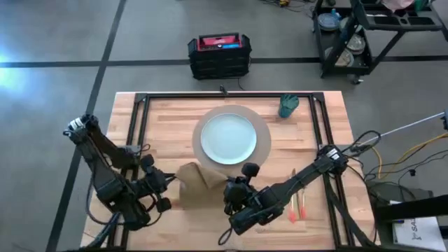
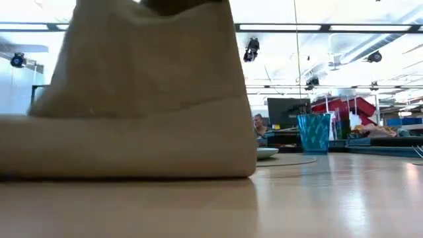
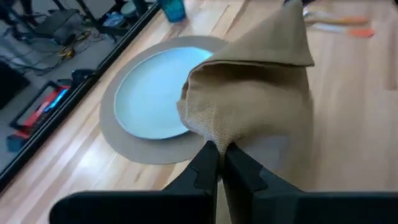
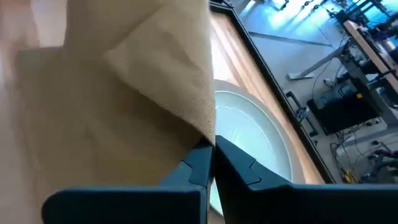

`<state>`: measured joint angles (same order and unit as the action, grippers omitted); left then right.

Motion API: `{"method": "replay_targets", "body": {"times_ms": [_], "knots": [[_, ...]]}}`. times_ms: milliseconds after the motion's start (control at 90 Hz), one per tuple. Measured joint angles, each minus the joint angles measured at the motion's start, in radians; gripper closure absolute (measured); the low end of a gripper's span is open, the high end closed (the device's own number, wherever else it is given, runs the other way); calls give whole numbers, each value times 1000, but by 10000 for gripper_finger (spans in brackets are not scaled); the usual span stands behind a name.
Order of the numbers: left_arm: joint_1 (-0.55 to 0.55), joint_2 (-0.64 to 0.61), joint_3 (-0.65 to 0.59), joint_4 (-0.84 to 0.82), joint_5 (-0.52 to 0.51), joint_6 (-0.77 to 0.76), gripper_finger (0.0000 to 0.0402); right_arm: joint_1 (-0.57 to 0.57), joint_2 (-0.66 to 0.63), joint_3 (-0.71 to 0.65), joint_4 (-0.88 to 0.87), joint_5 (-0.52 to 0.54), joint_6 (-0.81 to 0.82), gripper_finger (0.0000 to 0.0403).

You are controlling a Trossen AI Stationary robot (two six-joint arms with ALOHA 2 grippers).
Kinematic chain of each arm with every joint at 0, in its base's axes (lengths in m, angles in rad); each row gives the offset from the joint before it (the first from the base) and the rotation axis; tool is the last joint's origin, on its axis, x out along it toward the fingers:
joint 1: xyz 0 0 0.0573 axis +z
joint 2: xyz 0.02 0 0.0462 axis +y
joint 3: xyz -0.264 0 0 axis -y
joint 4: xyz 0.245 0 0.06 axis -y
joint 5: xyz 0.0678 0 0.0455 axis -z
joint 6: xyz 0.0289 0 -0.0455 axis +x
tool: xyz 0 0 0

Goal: Set table place
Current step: Fold the brown table napkin

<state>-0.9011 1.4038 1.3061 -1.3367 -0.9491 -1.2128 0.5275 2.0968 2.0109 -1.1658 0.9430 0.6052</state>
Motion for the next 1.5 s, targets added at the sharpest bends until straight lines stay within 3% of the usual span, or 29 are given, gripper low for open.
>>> {"method": "replay_targets", "body": {"times_ms": [567, 878, 1267, 1500], "knots": [[42, 4, -77, -124, 51, -60, 402, -128, 0, -140, 188, -34, -124, 403], [62, 4, -77, -173, -5, -59, 402, -174, 0, -140, 233, -23, -176, 403], [66, 4, -102, -160, -8, -83, 402, -194, 0, -169, 268, -35, -195, 403], [66, 6, -189, 4, 33, -74, 402, -161, 0, -180, 265, -80, -147, 403]]}}
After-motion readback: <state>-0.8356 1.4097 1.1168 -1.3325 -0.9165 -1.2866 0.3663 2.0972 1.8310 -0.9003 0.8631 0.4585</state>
